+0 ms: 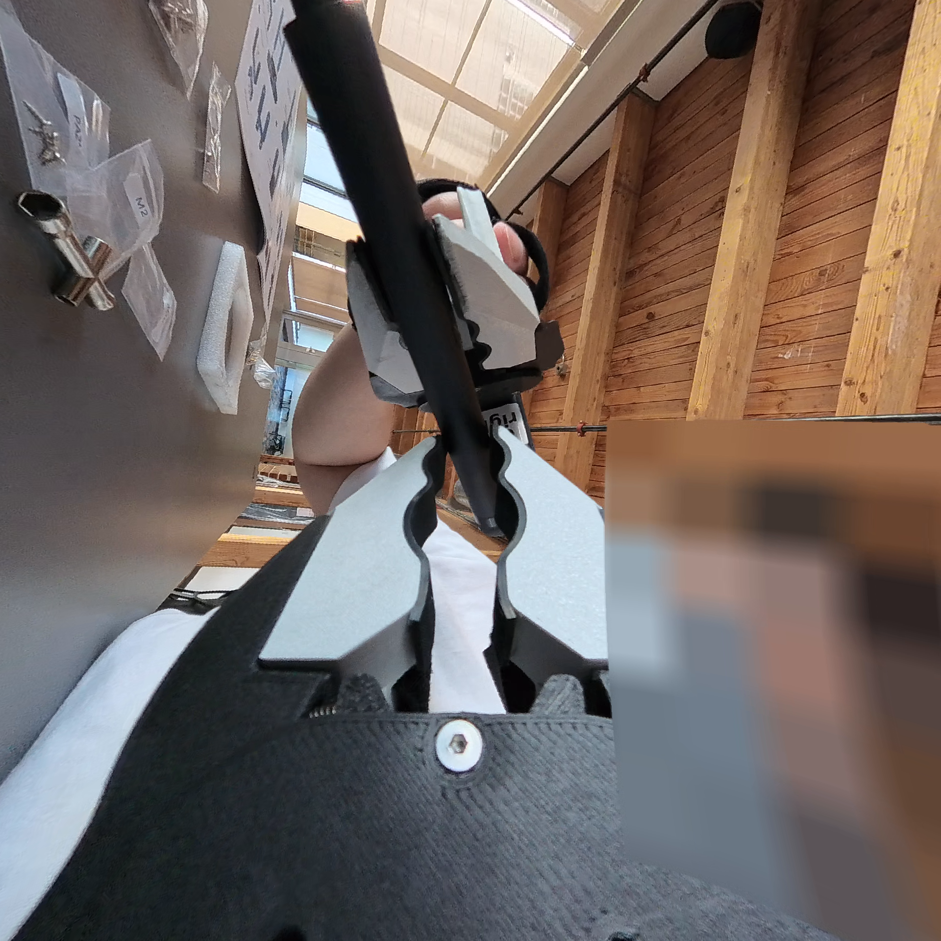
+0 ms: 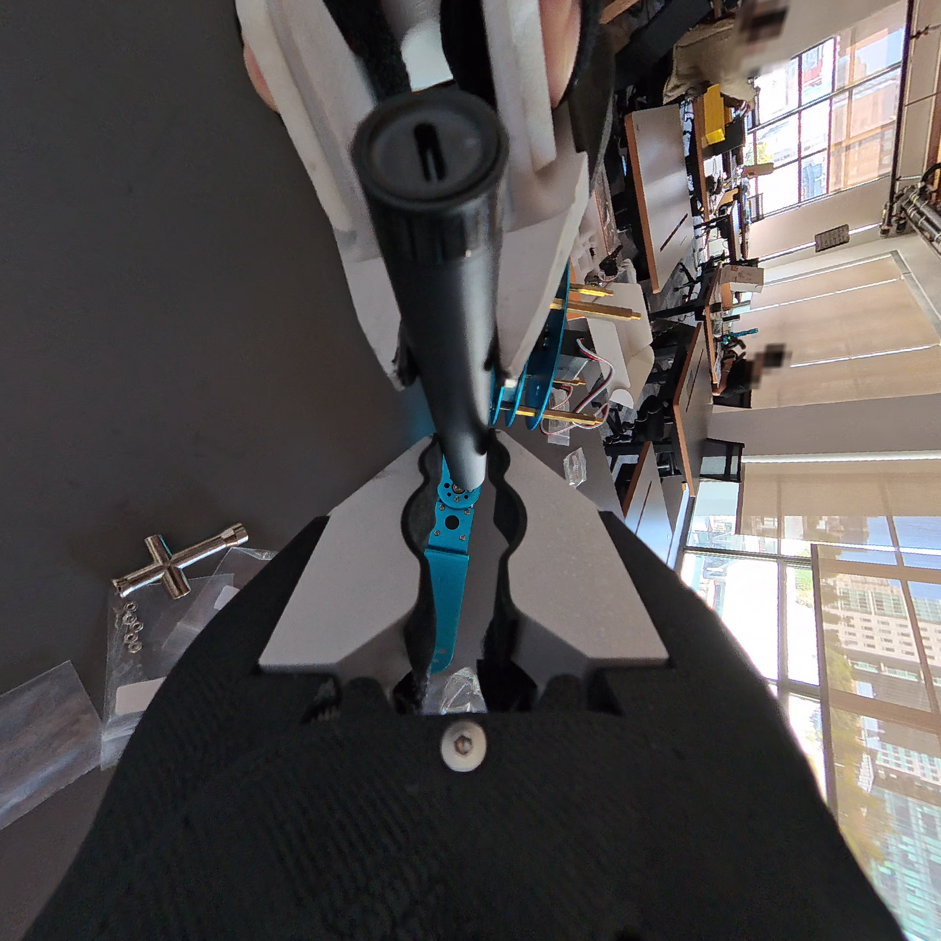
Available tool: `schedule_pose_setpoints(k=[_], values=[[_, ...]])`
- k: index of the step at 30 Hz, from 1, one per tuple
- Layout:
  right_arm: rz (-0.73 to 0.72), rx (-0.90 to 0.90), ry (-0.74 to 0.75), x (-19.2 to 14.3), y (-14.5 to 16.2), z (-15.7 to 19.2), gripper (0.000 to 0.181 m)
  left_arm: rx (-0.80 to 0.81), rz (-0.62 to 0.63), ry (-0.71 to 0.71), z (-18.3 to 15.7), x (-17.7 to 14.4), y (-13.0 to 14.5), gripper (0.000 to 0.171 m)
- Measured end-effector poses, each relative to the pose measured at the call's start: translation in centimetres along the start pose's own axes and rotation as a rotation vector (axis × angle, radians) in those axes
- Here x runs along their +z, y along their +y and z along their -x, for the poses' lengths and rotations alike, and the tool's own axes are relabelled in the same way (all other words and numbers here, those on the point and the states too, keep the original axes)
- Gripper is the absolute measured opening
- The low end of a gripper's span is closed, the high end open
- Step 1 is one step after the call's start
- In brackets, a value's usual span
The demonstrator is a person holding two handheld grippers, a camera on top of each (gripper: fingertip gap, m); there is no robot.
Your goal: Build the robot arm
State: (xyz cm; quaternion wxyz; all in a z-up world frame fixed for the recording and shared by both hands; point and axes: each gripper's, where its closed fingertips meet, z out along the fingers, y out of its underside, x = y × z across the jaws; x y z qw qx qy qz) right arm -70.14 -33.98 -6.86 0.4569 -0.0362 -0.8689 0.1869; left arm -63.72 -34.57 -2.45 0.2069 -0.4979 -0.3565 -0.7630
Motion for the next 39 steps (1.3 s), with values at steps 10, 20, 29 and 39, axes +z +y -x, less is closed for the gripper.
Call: schedule_pose_setpoints(k=[10,20,29,39], values=[[0.000,0.115,0.009,0.0,0.6,-0.8,0.028,-0.006,-0.008,0.016,-0.3,0.1,-0.2,0.016],[-0.080,0.211,-0.186,-1.5,0.6,-0.8,0.035,-0.010,-0.009,0.012,-0.3,0.1,-0.2,0.016],[-0.062,0.047,-0.347,-1.2,0.0,0.0,0.025,-0.015,-0.010,0.016,-0.4,0.1,-0.2,0.016],[-0.028,0.029,-0.370,-1.0,0.4,-0.1,0.020,-0.014,-0.011,0.021,-0.5,0.2,-0.3,0.016]])
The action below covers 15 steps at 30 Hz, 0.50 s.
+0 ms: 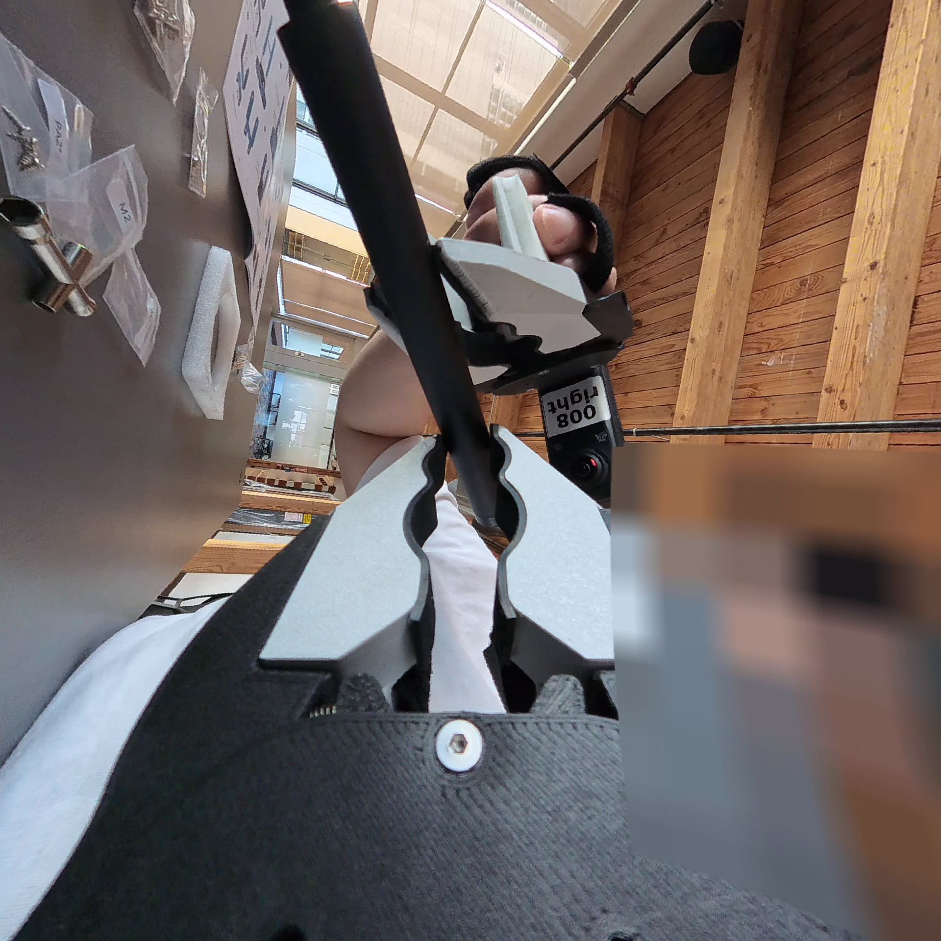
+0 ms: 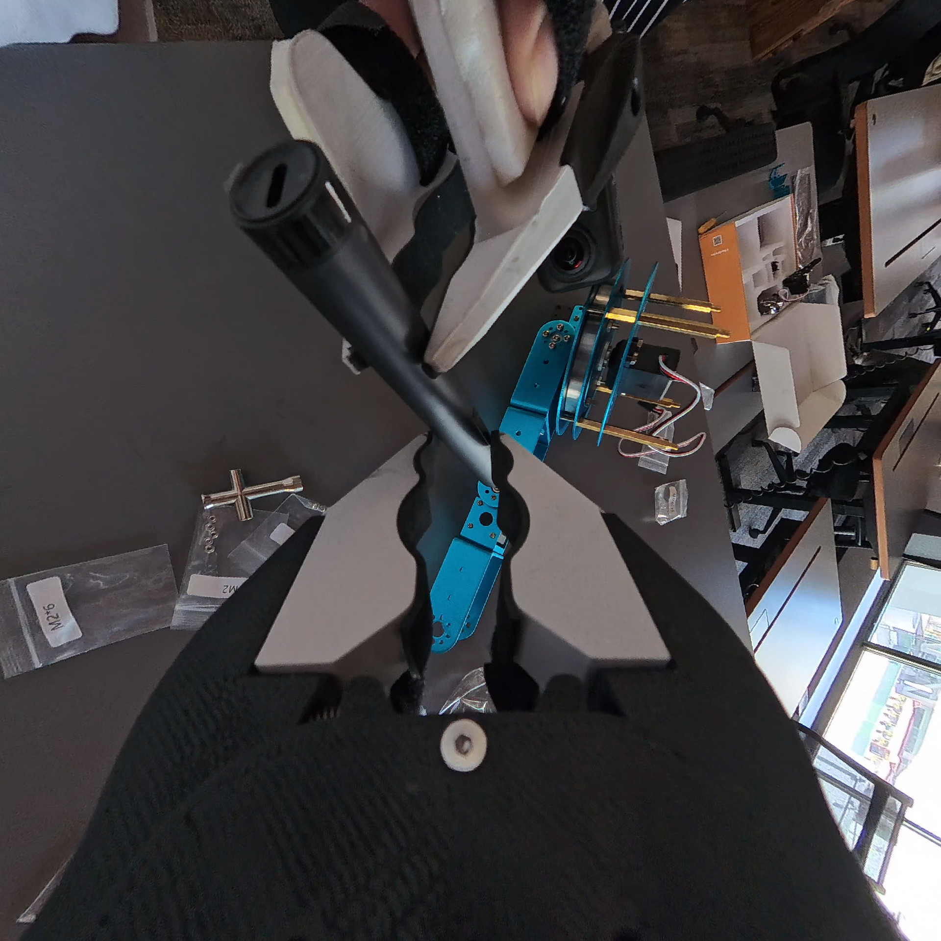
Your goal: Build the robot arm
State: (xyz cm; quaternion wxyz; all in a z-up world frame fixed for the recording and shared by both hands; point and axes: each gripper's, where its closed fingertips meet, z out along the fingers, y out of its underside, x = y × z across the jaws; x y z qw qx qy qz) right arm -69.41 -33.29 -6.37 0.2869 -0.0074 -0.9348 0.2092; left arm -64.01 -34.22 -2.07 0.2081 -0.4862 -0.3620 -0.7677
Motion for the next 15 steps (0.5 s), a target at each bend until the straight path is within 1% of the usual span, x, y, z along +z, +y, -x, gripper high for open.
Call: schedule_pose_setpoints(k=[15], values=[[0.006,0.010,0.006,0.01,0.20,-0.08,0.019,-0.006,0.003,-0.006,-0.02,0.00,-0.10,0.016]])
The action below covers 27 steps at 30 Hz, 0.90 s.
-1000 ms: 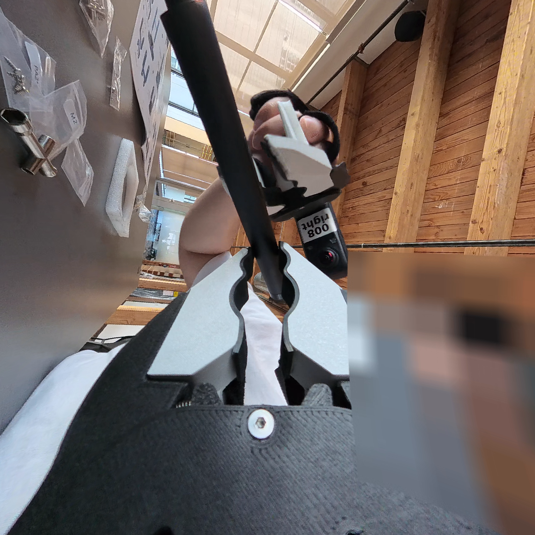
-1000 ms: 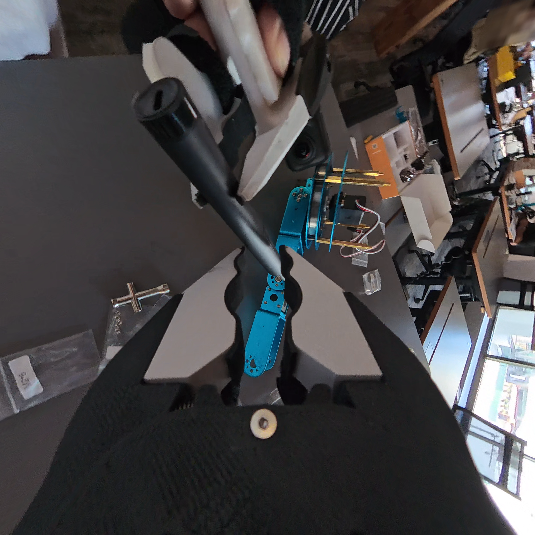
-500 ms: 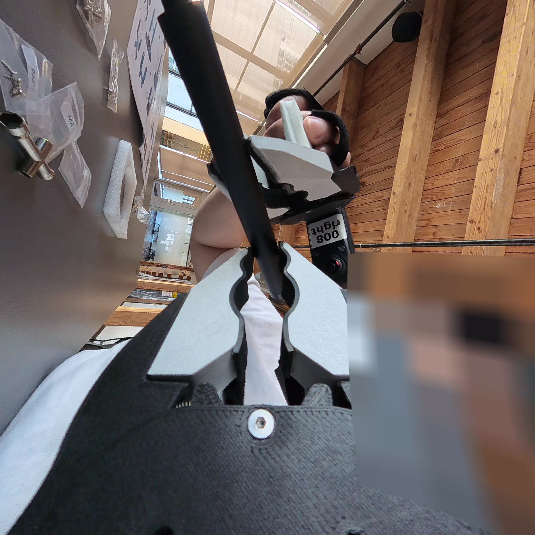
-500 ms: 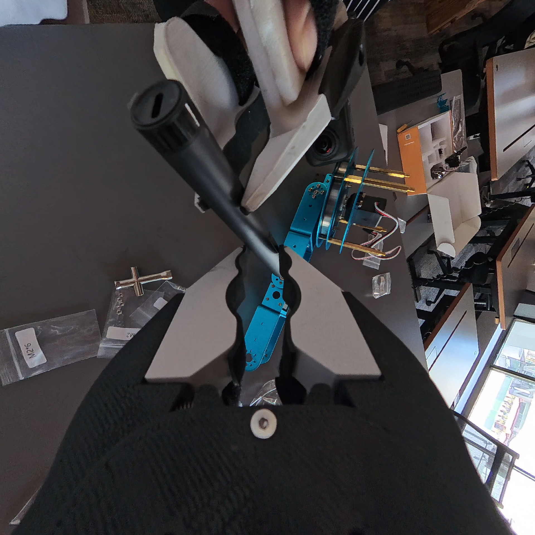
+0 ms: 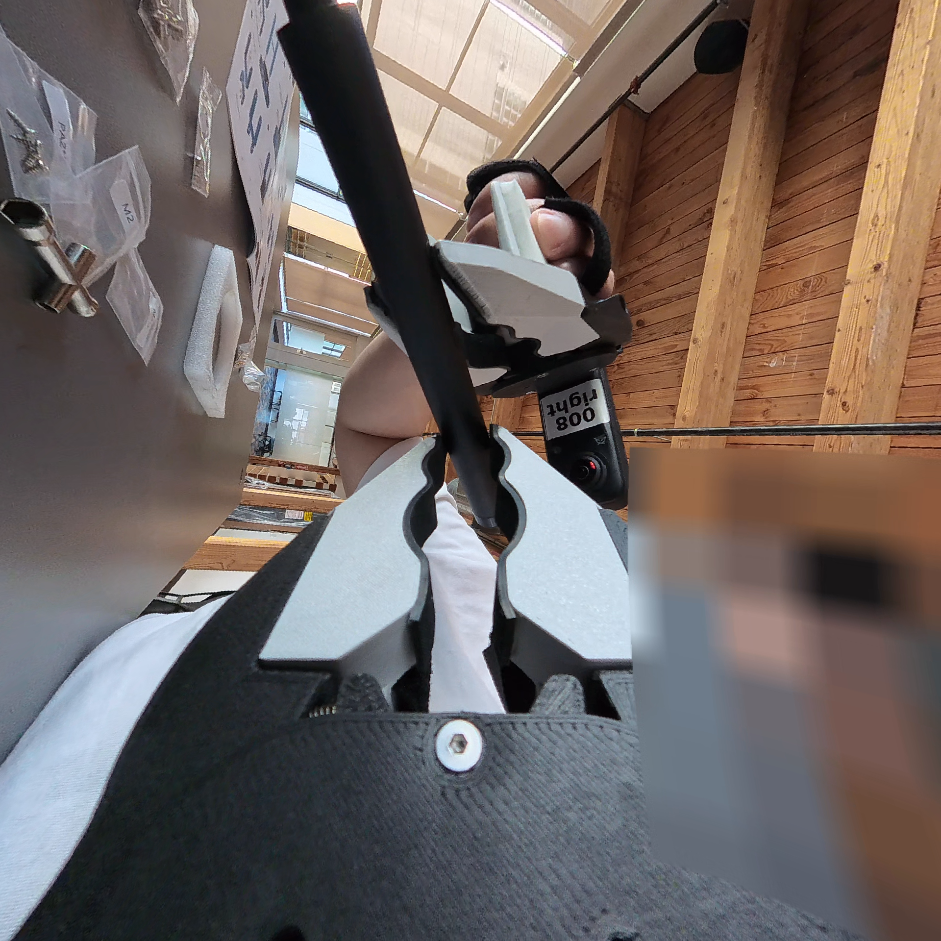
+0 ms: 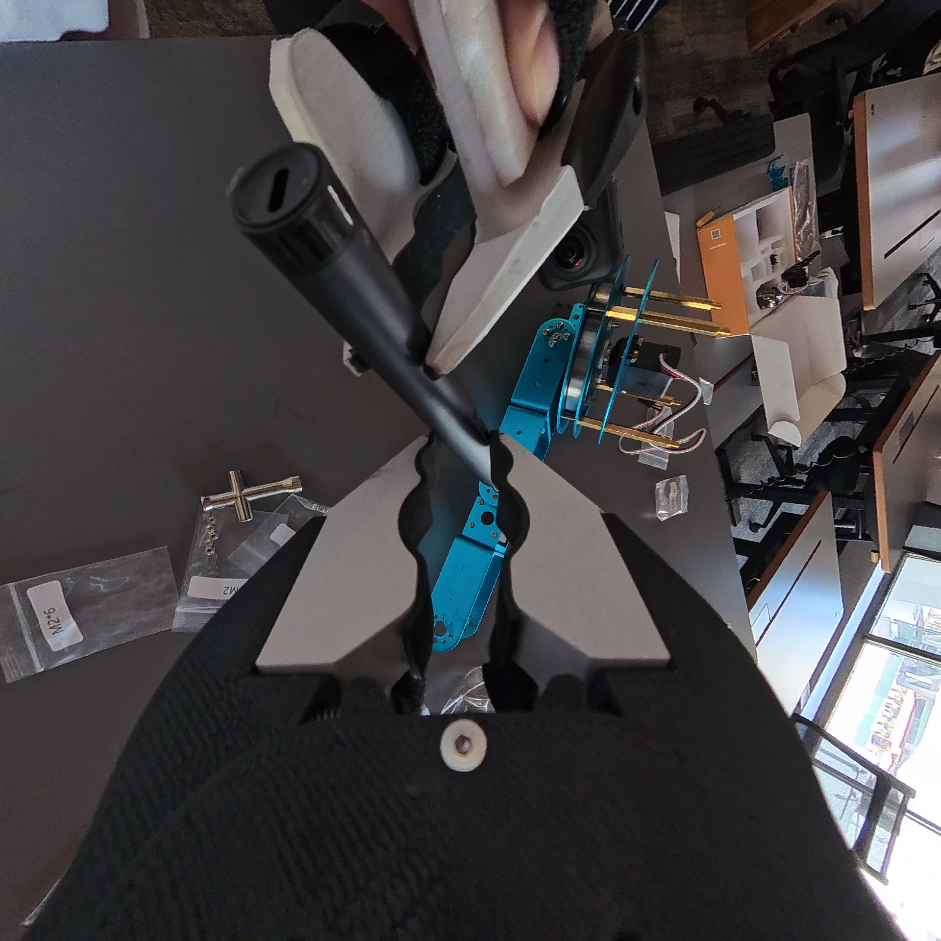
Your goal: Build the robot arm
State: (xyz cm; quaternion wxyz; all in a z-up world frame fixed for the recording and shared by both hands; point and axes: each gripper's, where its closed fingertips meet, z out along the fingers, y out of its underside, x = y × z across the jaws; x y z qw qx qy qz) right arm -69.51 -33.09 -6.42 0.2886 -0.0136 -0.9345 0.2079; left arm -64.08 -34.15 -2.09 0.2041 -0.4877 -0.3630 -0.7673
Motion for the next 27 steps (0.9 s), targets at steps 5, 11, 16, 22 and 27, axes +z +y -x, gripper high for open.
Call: schedule_pose_setpoints(k=[5,11,16,22,27], values=[[-0.009,0.010,0.000,0.00,0.00,-0.01,0.019,0.003,0.003,0.001,0.00,-0.02,0.00,0.016],[-0.005,0.023,0.013,-0.16,-0.01,-0.29,0.020,-0.002,-0.003,0.021,-0.35,0.02,-0.10,0.017],[0.010,-0.027,0.035,-0.17,-0.05,-0.19,0.019,-0.001,-0.002,0.013,-0.21,0.03,-0.09,0.016],[0.019,-0.036,0.020,-0.13,-0.05,-0.10,0.018,-0.007,0.005,0.002,-0.18,0.01,-0.11,0.016],[0.026,-0.020,-0.016,-0.12,-0.06,0.13,0.019,-0.002,0.014,-0.011,0.06,0.04,-0.03,0.016]])
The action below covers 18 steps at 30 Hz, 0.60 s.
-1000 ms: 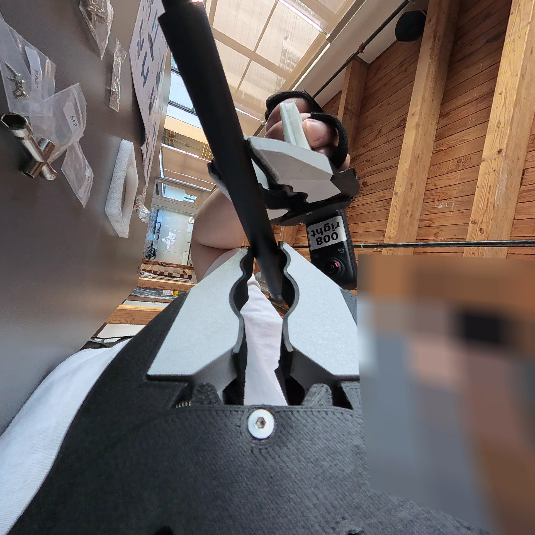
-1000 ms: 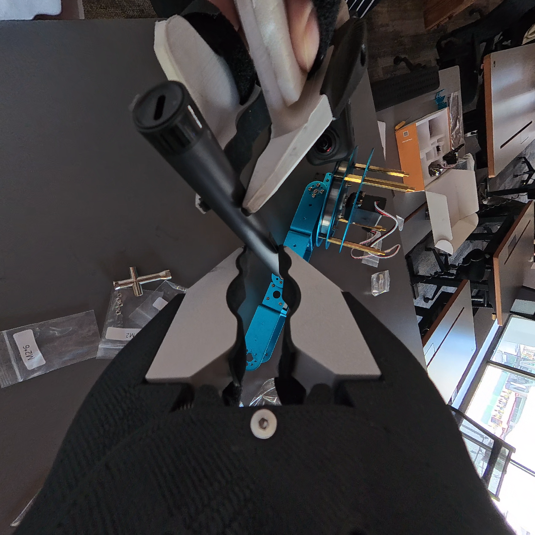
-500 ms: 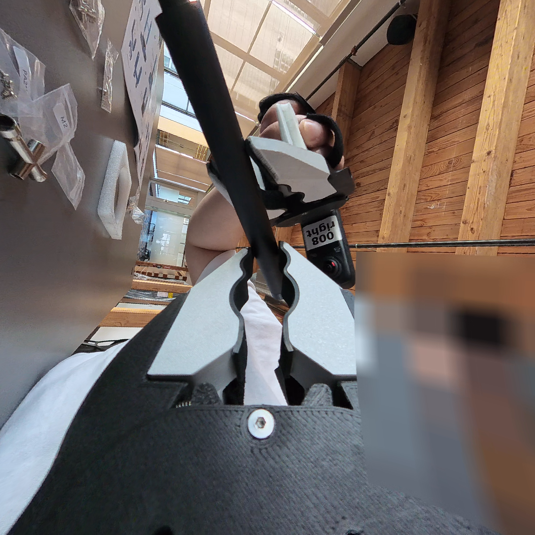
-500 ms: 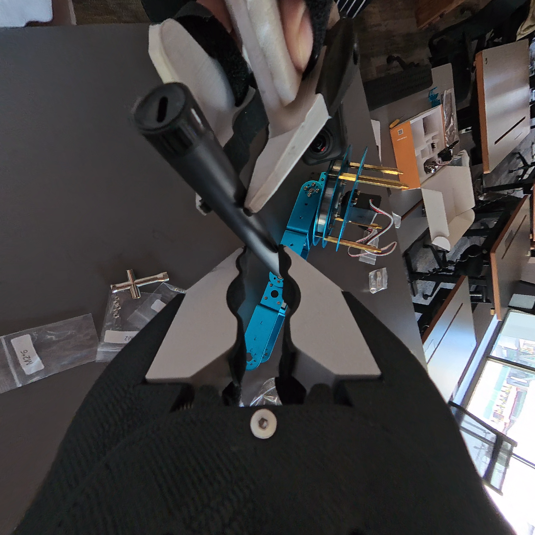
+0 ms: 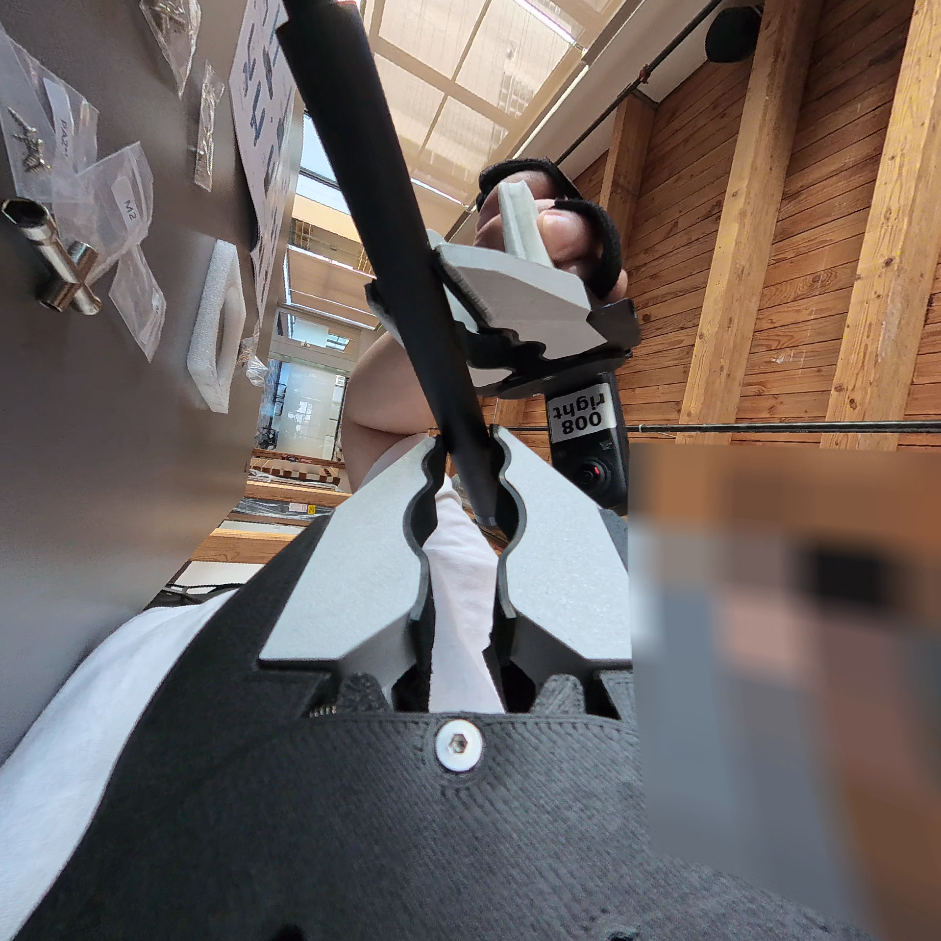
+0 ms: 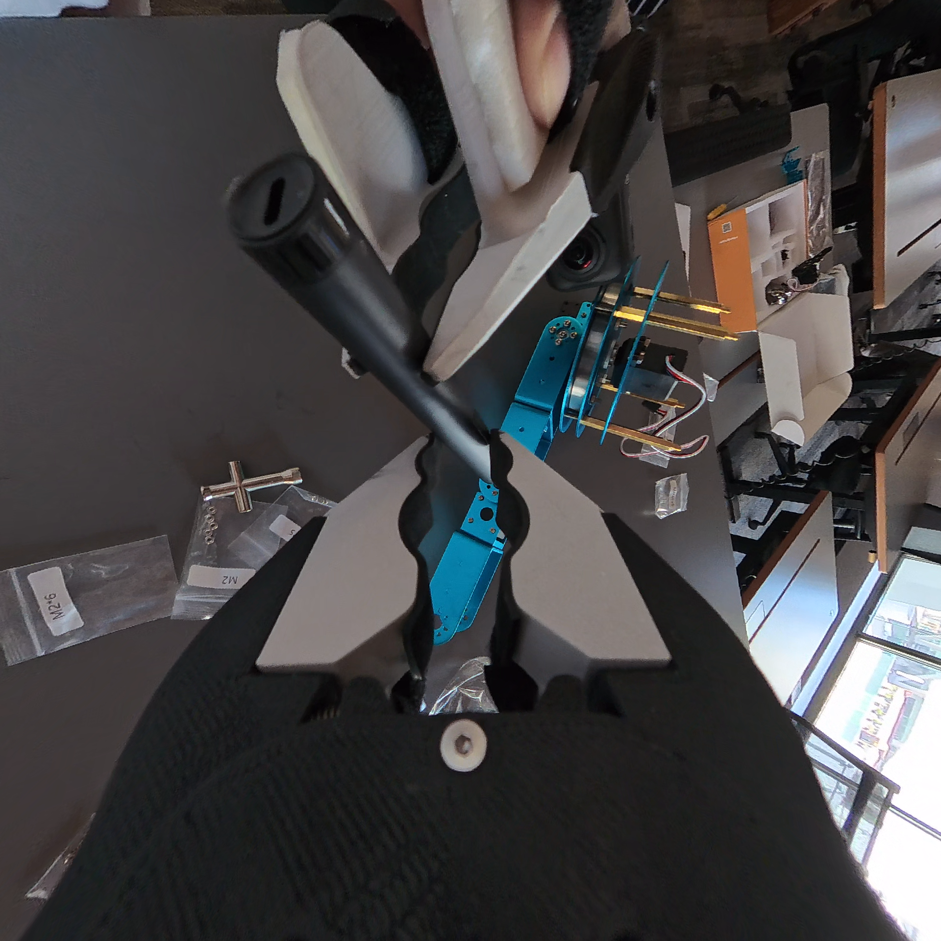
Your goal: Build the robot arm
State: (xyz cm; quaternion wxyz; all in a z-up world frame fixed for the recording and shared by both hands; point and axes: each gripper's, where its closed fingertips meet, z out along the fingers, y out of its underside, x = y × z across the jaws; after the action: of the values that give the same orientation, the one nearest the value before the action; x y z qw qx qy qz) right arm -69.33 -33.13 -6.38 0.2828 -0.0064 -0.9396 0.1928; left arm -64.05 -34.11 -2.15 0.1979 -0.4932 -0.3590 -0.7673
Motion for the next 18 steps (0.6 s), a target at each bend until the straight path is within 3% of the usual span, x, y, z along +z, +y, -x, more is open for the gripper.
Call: schedule_pose_setpoints(k=[4,18], values=[[0.021,0.025,0.011,0.21,0.39,-0.33,0.027,0.000,-0.005,0.009,-0.10,0.11,-0.08,0.016],[0.018,-0.040,0.069,0.17,0.07,-0.25,0.019,-0.008,-0.005,0.023,-0.32,0.03,-0.11,0.016]])
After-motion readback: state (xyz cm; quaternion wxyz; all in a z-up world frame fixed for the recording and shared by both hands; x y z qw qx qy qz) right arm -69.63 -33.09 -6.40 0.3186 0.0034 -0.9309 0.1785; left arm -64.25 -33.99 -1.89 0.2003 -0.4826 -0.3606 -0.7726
